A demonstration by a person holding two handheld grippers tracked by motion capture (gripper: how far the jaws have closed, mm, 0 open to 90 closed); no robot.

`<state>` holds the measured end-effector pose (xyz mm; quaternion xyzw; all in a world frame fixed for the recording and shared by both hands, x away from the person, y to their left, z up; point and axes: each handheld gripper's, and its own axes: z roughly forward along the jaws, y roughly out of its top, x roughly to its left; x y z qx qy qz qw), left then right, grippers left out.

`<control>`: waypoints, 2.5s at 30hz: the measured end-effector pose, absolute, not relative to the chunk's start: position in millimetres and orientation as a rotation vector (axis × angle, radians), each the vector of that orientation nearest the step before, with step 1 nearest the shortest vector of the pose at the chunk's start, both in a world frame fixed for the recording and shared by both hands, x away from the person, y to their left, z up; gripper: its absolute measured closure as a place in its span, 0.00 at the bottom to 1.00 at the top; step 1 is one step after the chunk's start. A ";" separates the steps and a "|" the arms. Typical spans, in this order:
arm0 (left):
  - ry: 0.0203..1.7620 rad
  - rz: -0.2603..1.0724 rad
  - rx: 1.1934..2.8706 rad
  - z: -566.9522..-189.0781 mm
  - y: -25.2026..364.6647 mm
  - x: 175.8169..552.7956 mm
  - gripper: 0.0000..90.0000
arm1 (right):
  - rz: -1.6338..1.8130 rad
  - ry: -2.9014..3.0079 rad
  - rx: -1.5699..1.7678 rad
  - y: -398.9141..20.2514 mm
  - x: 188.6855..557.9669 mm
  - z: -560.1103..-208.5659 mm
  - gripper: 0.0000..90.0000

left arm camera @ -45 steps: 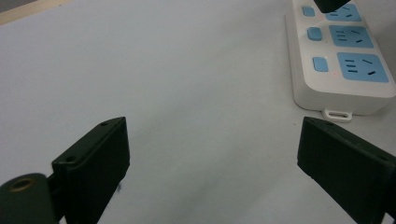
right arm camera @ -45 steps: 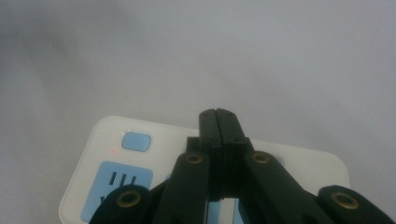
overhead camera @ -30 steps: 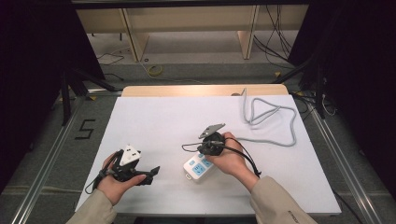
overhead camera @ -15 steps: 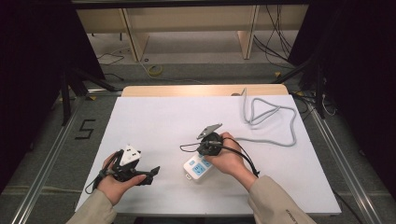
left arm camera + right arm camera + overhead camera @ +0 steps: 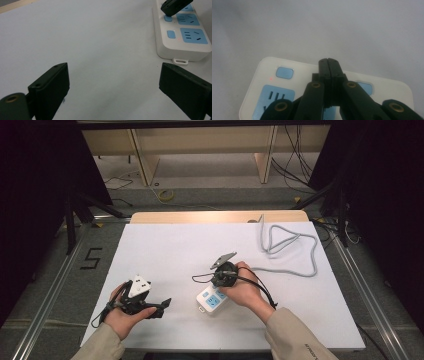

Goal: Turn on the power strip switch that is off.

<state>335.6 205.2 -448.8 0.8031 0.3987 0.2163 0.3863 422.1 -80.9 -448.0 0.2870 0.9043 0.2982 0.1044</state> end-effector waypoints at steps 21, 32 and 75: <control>1.015 0.549 2.046 -449.0 205.3 336.3 0.10 | 0.898 2.658 0.855 -83.4 422.8 -448.1 1.00; 1.017 0.550 2.044 -448.9 204.9 335.8 0.10 | 0.863 2.653 0.841 -80.1 421.1 -449.3 1.00; 1.015 0.544 2.052 -450.4 202.4 337.2 0.10 | 0.837 2.628 0.826 -78.9 420.3 -452.0 1.00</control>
